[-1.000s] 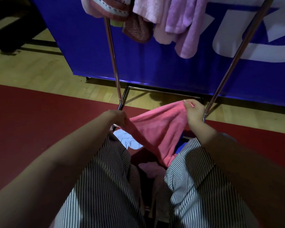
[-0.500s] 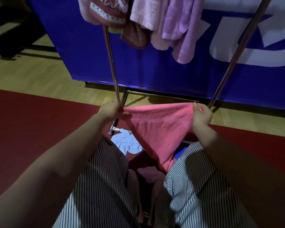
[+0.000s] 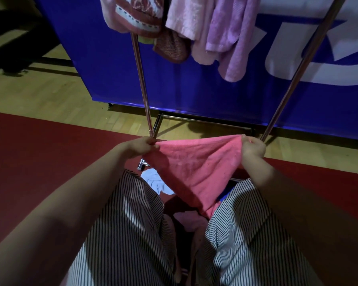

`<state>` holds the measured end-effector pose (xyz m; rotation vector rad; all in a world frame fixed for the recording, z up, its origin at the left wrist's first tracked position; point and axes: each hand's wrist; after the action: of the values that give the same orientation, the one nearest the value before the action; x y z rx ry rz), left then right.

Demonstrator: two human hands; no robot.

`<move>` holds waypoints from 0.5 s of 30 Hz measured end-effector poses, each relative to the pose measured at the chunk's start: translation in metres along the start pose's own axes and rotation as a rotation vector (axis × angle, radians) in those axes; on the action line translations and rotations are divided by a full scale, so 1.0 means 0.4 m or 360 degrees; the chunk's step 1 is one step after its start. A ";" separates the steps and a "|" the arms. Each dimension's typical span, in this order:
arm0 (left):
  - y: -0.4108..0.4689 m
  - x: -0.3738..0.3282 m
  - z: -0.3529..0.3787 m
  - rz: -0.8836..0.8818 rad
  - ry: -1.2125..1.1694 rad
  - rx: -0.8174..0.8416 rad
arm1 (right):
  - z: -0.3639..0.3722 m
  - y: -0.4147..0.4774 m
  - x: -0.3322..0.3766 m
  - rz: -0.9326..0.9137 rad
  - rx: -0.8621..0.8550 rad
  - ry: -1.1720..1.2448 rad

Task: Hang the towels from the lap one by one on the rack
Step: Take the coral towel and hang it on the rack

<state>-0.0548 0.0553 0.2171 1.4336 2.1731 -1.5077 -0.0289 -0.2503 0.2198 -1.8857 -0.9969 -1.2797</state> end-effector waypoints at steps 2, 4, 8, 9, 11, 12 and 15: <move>0.010 -0.009 0.006 -0.0019 -0.0014 -0.0158 | 0.014 -0.015 0.006 0.0043 0.0136 -0.0092; 0.015 -0.035 0.021 -0.0031 -0.0132 -0.0296 | 0.041 -0.035 0.011 0.0038 0.0337 -0.0172; 0.022 -0.103 0.090 -0.0091 -0.0477 -0.0325 | 0.104 -0.093 0.018 0.0078 0.0683 -0.0101; 0.025 -0.120 0.116 -0.0100 -0.0585 -0.0279 | 0.117 -0.109 0.022 0.0140 0.0724 -0.0004; 0.032 -0.151 0.171 -0.0107 -0.0791 -0.0184 | 0.137 -0.136 0.033 0.0271 0.0807 0.0193; 0.035 -0.164 0.196 -0.0101 -0.0837 -0.0172 | 0.145 -0.144 0.036 0.0289 0.0857 0.0231; 0.042 -0.179 0.236 -0.0128 -0.0958 -0.0197 | 0.158 -0.156 0.039 0.0322 0.0913 0.0265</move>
<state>-0.0395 -0.0624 0.2006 0.7270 1.9139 -1.5393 -0.0500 -0.1626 0.2202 -1.3744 -0.9334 -0.8923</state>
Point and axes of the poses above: each hand's wrist, its own y-axis towards the middle knuckle, its own z-axis out of the palm, x = y × z, and after that the axes turned 14 degrees about -z, right-handed
